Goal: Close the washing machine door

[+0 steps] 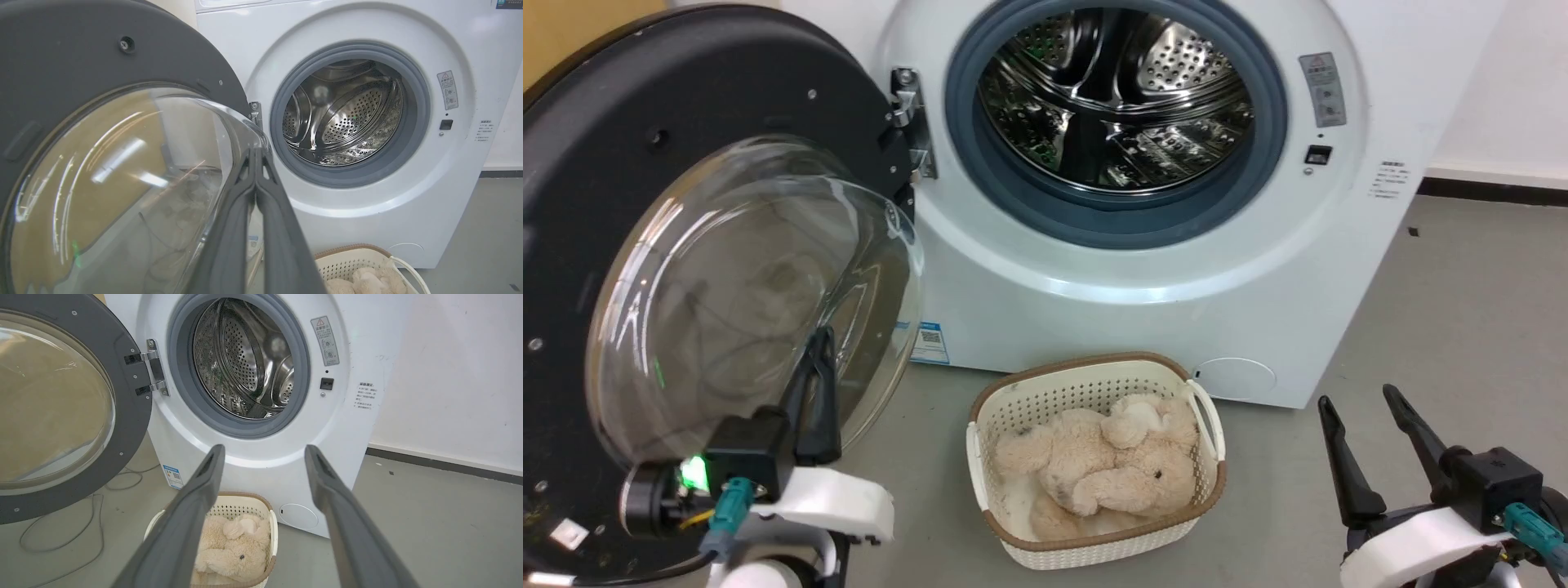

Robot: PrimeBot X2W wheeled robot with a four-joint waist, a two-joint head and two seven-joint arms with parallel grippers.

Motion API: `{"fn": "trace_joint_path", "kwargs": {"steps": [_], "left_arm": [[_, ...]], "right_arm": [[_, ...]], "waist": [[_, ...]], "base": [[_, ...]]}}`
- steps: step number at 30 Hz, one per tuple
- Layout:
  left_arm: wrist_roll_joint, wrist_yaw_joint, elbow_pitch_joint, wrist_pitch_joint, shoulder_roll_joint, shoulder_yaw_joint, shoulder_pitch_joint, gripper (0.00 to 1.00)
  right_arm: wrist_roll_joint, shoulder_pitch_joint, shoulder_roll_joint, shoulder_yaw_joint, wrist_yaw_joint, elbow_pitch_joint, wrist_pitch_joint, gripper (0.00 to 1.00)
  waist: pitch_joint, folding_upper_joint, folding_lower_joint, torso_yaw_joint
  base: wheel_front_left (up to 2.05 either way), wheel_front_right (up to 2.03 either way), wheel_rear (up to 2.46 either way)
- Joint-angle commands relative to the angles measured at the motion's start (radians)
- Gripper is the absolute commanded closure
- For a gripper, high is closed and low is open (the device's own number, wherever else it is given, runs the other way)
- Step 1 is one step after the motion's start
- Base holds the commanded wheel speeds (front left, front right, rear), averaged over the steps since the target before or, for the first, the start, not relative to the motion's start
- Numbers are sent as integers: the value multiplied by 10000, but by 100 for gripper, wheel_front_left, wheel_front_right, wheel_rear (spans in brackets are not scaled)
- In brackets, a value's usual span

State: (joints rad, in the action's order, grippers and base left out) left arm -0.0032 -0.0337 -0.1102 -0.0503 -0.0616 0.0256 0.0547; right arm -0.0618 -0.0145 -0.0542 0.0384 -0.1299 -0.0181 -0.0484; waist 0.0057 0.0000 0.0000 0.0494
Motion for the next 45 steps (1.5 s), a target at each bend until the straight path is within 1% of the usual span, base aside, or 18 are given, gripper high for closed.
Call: {"fn": "trace_joint_path", "kwargs": {"steps": [1, 8, 12, 16, 22, 27, 29, 32, 33, 34, 36, 39, 41, 42, 44, 45], "left_arm": [[-26, -63, -203, -103, -100, 6, 236, 100], [-131, -16, -881, -249, -319, -306, 764, 100], [-359, 16, -1223, -333, -410, -715, 1072, 100], [-729, 154, -1524, -416, -469, -1255, 1365, 100], [-1759, 465, -1616, -541, -498, -2441, 1990, 100], [-2971, 657, -1094, -539, -828, -3375, 2396, 100], [-3558, 616, -723, -323, -1029, -3764, 2609, 100], [-4473, 354, -29, 35, -1339, -4420, 3061, 100], [-4613, 333, 188, 122, -1526, -4593, 3137, 100], [-4946, 231, 704, 413, -1789, -4813, 3285, 100], [-5163, 151, 970, 617, -1884, -4891, 3376, 100], [-5598, 31, 1641, 1094, -2274, -5114, 3555, 100], [-6048, -29, 2125, 1663, -2454, -5165, 3669, 100], [-6481, -58, 2525, 2291, -2616, -5184, 3719, 100], [-6645, -70, 2689, 2501, -2681, -5224, 3738, 100], [-7233, 11, 3128, 3274, -2765, -5241, 3801, 100]], "right_arm": [[-81, -93, 9, 65, -2, -78, -123, 0], [-194, -99, 11, 188, -2, -115, -270, 0], [-258, -99, 13, 258, -3, -110, -353, 0], [-342, -120, 14, 357, -3, -73, -436, 0], [-444, -140, 16, 461, -3, 9, -562, 0], [-529, -114, 17, 565, -3, 66, -666, 0], [-561, -99, 18, 617, -4, 94, -708, 0], [-594, -71, 19, 693, -4, 141, -771, 0], [-609, -58, 19, 733, -4, 162, -792, 0], [-683, -40, 20, 854, -4, 240, -834, 0], [-735, -34, 20, 921, -4, 283, -854, 0], [-829, -12, 21, 1041, -4, 398, -916, 0], [-877, -3, 22, 1110, -4, 460, -958, 0], [-962, 3, 22, 1202, -4, 538, -1000, 0], [-1003, 11, 23, 1235, -5, 578, -1021, 0], [-1095, 32, 24, 1305, -5, 693, -1084, 0]], "waist": [[13, 0, 0, 96], [96, 0, 0, 497], [134, 0, 0, 743], [168, 0, 0, 1017], [278, 0, 0, 1415], [432, 0, 0, 1668], [501, 0, 0, 1764], [617, 0, 0, 1891], [656, 0, 0, 1923], [705, 0, 0, 1998], [723, 0, 0, 2038], [778, 0, 0, 2125], [798, 0, 0, 2178], [829, 0, 0, 2234], [844, 0, 0, 2261], [895, 0, 0, 2350]], "base": [[0, 0, 0], [0, 0, 0], [0, 0, 0], [0, 0, 0], [0, 0, 0], [0, 0, 0], [0, 0, 0], [0, 0, 0], [0, 0, 0], [0, 0, 0], [0, 0, 0], [0, 0, 0], [0, 0, 0], [0, 0, 0], [0, 0, 0], [0, 0, 0]]}}
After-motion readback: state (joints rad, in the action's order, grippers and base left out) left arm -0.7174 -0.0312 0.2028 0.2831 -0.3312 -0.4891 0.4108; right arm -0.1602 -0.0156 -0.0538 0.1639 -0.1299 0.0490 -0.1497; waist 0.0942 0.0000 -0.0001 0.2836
